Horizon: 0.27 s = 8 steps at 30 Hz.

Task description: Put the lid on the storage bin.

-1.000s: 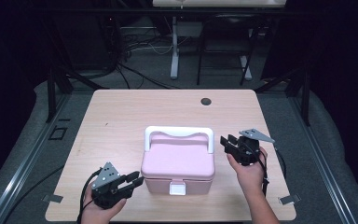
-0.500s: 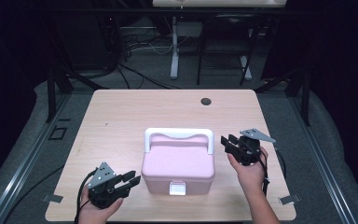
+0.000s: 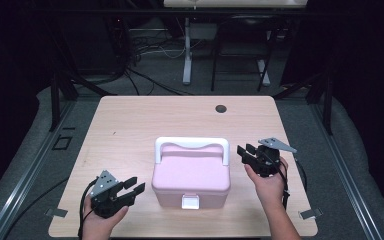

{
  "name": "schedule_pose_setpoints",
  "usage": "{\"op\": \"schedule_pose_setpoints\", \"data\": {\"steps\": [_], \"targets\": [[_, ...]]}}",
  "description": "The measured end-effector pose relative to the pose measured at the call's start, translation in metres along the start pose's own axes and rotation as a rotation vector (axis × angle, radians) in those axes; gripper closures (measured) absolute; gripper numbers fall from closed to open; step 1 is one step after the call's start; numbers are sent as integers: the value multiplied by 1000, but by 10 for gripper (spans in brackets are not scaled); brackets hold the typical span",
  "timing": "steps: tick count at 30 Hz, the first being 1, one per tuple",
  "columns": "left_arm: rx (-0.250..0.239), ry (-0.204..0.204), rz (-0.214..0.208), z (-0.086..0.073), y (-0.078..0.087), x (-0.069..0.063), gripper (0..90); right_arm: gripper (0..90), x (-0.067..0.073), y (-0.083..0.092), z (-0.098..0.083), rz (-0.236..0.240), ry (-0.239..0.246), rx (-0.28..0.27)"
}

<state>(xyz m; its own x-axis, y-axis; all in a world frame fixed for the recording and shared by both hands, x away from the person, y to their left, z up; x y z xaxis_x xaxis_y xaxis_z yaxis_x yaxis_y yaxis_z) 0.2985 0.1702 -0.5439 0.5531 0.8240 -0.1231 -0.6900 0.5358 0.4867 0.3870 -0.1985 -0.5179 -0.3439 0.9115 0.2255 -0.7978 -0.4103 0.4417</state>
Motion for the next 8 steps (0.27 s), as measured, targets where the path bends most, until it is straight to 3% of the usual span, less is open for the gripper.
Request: {"op": "schedule_pose_setpoints", "data": {"steps": [5, 8], "targets": [[4, 2, 13, -4, -3, 5, 516, 572, 1, 6, 7, 21, -11, -19], [1, 4, 22, -4, -4, 6, 497, 535, 4, 13, 15, 66, -31, -45]]}}
Point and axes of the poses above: each handheld gripper's, and its own axes: y roughly backward along the jaws, z roughly out of its top, x roughly to its left, the point moved 7 cm from there along -y, roughly forward along the jaws, and after that the axes turned 3 degrees about z, right-handed, at the moved point
